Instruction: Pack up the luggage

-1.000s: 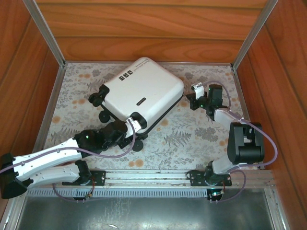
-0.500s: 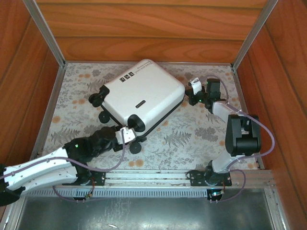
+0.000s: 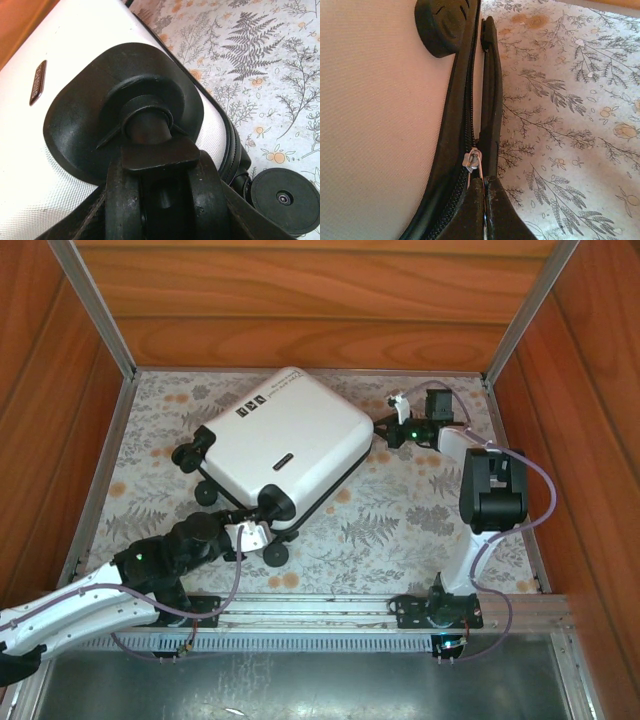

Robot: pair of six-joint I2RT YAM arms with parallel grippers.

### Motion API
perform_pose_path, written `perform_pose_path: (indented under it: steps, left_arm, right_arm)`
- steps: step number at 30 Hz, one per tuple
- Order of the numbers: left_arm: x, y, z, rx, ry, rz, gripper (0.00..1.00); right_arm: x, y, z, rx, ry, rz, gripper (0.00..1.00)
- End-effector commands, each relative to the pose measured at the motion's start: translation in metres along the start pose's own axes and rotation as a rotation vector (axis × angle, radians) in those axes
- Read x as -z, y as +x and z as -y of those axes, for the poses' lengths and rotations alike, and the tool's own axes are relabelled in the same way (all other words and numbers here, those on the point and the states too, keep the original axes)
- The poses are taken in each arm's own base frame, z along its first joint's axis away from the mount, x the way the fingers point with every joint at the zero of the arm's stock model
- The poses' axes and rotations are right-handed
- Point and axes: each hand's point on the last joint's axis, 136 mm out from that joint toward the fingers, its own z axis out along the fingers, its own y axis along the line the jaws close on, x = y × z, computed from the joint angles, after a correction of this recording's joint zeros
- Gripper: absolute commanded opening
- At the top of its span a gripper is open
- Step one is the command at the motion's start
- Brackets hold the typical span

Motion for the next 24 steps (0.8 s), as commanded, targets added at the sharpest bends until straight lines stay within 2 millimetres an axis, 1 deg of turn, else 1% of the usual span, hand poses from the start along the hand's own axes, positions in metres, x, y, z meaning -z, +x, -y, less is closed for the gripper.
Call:
perform_pose_path:
  steps: [1, 4, 7, 8, 10, 11, 12, 13, 14, 15, 16, 17, 20, 24]
  left_arm:
    - [0.023, -0.031, 0.076, -0.146, 0.443, 0.217, 0.0]
    - [0.022, -0.031, 0.075, -0.135, 0.453, 0.224, 0.0]
    - [0.017, -0.03, 0.071, -0.126, 0.425, 0.228, 0.0]
    - [0.014, -0.03, 0.066, -0.119, 0.395, 0.225, 0.0]
    - [0.009, -0.028, 0.058, -0.106, 0.337, 0.22, 0.0]
    - [0.006, -0.027, 0.052, -0.094, 0.294, 0.215, 0.13]
    - [0.004, -0.026, 0.045, -0.076, 0.25, 0.209, 0.36]
    - [0.003, -0.025, 0.038, -0.061, 0.207, 0.21, 0.56]
    - [0.003, -0.024, 0.034, -0.059, 0.181, 0.209, 0.62]
    - [0.004, -0.025, 0.028, -0.047, 0.151, 0.205, 0.68]
    - [0.005, -0.026, 0.018, -0.013, 0.106, 0.195, 0.96]
    - [0.006, -0.027, 0.008, 0.023, 0.061, 0.185, 1.0]
    - [0.013, -0.033, -0.026, 0.174, -0.069, 0.153, 1.0]
    - [0.025, -0.045, -0.076, 0.436, -0.251, 0.102, 1.0]
  right_arm:
    - [0.026, -0.043, 0.08, 0.059, 0.298, 0.12, 0.0]
    - [0.012, -0.042, 0.075, 0.056, 0.282, 0.101, 0.0]
    - [-0.003, -0.041, 0.069, 0.053, 0.269, 0.075, 0.01]
    - [-0.007, -0.04, 0.066, 0.05, 0.265, 0.064, 0.02]
    - [-0.014, -0.038, 0.065, 0.037, 0.278, 0.041, 0.09]
    - [-0.016, -0.038, 0.063, 0.026, 0.278, 0.031, 0.16]
    - [-0.016, -0.038, 0.064, 0.005, 0.286, 0.024, 0.27]
    - [-0.014, -0.04, 0.067, -0.034, 0.31, 0.016, 0.39]
    - [-0.011, -0.043, 0.07, -0.074, 0.335, 0.007, 0.43]
    - [-0.007, -0.044, 0.073, -0.101, 0.355, -0.007, 0.44]
    - [-0.003, -0.049, 0.076, -0.124, 0.384, -0.019, 0.44]
    - [0.003, -0.053, 0.079, -0.152, 0.41, -0.028, 0.45]
    - [0.013, -0.064, 0.081, -0.197, 0.442, -0.048, 0.44]
    - [0.016, -0.078, 0.07, -0.229, 0.39, -0.058, 0.39]
